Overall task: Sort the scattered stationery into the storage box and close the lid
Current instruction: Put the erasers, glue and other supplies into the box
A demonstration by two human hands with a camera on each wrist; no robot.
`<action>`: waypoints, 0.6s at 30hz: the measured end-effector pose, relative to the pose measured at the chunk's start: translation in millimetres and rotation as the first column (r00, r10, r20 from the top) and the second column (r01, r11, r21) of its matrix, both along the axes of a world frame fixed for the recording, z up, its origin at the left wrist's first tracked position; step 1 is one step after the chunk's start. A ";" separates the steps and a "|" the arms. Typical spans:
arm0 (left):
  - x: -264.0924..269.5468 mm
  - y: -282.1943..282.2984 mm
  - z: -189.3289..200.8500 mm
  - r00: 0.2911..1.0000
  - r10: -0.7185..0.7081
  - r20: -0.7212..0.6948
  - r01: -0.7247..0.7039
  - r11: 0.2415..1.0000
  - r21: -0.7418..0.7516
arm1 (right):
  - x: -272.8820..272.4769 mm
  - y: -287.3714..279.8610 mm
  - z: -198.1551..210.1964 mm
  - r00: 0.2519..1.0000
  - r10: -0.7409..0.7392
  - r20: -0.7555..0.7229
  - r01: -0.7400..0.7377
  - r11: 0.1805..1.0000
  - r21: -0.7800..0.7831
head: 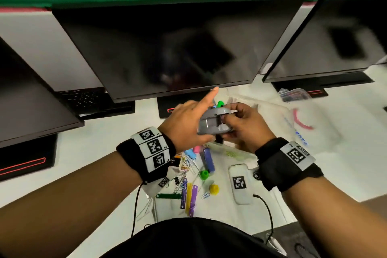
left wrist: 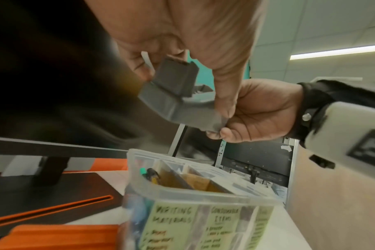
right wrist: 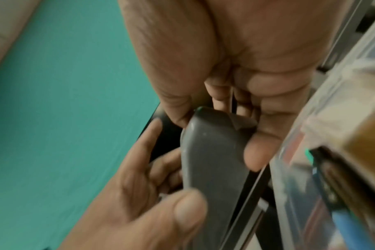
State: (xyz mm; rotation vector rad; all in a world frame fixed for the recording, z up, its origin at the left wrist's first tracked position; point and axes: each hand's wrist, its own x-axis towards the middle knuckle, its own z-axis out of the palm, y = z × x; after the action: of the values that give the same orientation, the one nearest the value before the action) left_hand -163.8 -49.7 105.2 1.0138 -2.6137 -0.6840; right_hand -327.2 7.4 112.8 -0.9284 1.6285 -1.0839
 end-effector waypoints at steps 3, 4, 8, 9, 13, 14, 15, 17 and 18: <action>-22.1 -3.9 -7.3 0.997 0.038 0.074 -0.040 0.999 0.025 | -48.8 1.8 21.7 0.992 -0.088 -0.087 0.087 0.996 -0.018; -25.0 -7.2 -14.6 0.988 0.035 0.149 -0.041 0.998 0.038 | -65.5 0.8 28.0 0.985 -0.099 -0.141 0.098 0.995 -0.014; -31.0 -9.0 -40.1 0.931 -0.153 0.332 0.124 0.986 0.108 | -119.7 -9.3 42.5 0.896 -0.026 -0.443 0.084 0.990 0.113; -30.9 -7.3 -43.3 0.915 -0.185 0.358 0.139 0.979 0.151 | -128.1 -12.8 41.8 0.861 0.019 -0.508 0.082 0.981 0.176; -32.2 -3.4 -47.6 0.919 -0.169 0.357 0.084 0.966 0.243 | -143.5 -32.6 22.0 0.681 0.346 -0.645 0.044 0.860 0.508; -32.6 -3.4 -47.9 0.923 -0.156 0.351 0.071 0.968 0.242 | -142.3 -37.2 13.0 0.630 0.443 -0.637 0.026 0.809 0.588; -31.8 -4.3 -48.1 0.926 -0.142 0.349 0.058 0.969 0.242 | -140.8 -43.2 1.2 0.584 0.522 -0.622 0.004 0.764 0.645; -32.2 -5.7 -48.1 0.927 -0.146 0.346 0.060 0.967 0.247 | -150.7 -52.6 -32.1 0.507 0.632 -0.586 -0.021 0.689 0.725; -29.8 -7.1 -49.0 0.927 -0.145 0.346 0.060 0.967 0.247 | -163.0 -63.8 -59.5 0.475 0.686 -0.550 -0.027 0.637 0.771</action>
State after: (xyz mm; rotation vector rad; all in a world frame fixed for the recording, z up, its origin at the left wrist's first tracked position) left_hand -193.6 -56.8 56.3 1.1720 -2.9758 -0.9255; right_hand -490.3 -56.5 53.2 -1.2787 2.1391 0.4644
